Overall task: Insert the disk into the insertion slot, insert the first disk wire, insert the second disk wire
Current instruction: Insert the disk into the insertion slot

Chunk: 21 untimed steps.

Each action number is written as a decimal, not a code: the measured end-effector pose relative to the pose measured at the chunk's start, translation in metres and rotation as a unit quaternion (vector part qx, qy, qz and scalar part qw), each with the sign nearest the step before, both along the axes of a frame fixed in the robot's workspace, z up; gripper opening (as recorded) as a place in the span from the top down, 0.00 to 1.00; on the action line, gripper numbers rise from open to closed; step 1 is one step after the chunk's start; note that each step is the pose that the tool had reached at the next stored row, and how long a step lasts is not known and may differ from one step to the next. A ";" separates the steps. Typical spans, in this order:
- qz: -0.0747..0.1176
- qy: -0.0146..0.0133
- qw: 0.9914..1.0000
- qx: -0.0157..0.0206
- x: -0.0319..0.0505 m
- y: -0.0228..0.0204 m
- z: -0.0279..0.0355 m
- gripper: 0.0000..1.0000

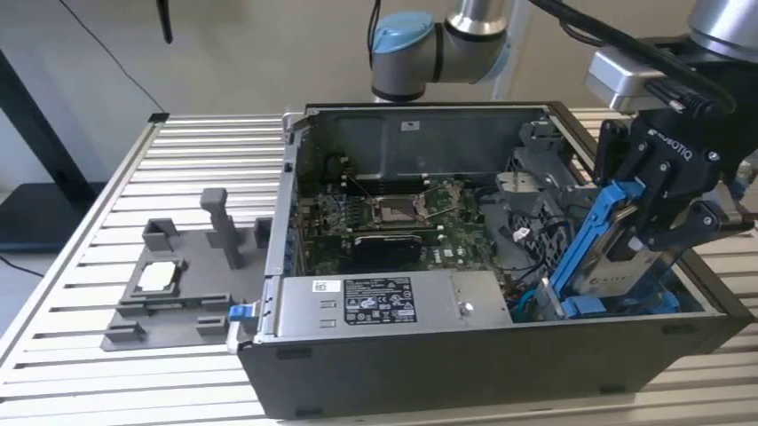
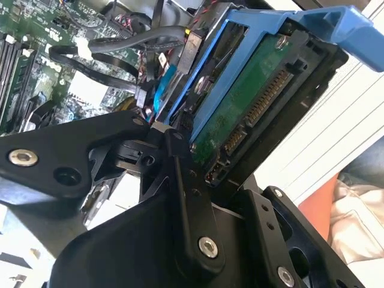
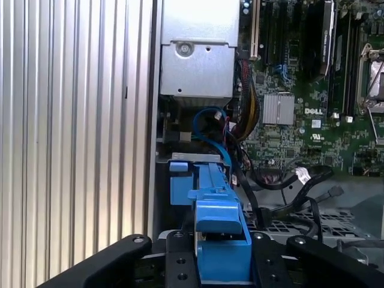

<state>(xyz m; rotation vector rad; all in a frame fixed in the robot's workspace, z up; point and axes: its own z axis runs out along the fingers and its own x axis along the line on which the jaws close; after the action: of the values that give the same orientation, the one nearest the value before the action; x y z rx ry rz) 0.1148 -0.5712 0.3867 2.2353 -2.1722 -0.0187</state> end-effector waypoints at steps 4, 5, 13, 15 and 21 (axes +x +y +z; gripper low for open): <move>0.000 0.000 1.000 0.000 0.0001 0.0000 -0.0073 0.67; 0.000 0.000 1.000 0.000 0.0001 0.0000 -0.0091 0.67; 0.000 -0.001 1.000 0.000 0.0001 0.0000 -0.0117 0.67; 0.000 -0.002 1.000 0.000 0.0001 0.0000 -0.0117 0.67; 0.000 -0.002 1.000 0.000 0.0001 0.0000 -0.0116 0.60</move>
<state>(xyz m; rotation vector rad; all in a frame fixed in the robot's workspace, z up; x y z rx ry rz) 0.1149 -0.5712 0.3751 2.2370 -2.1737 -0.0150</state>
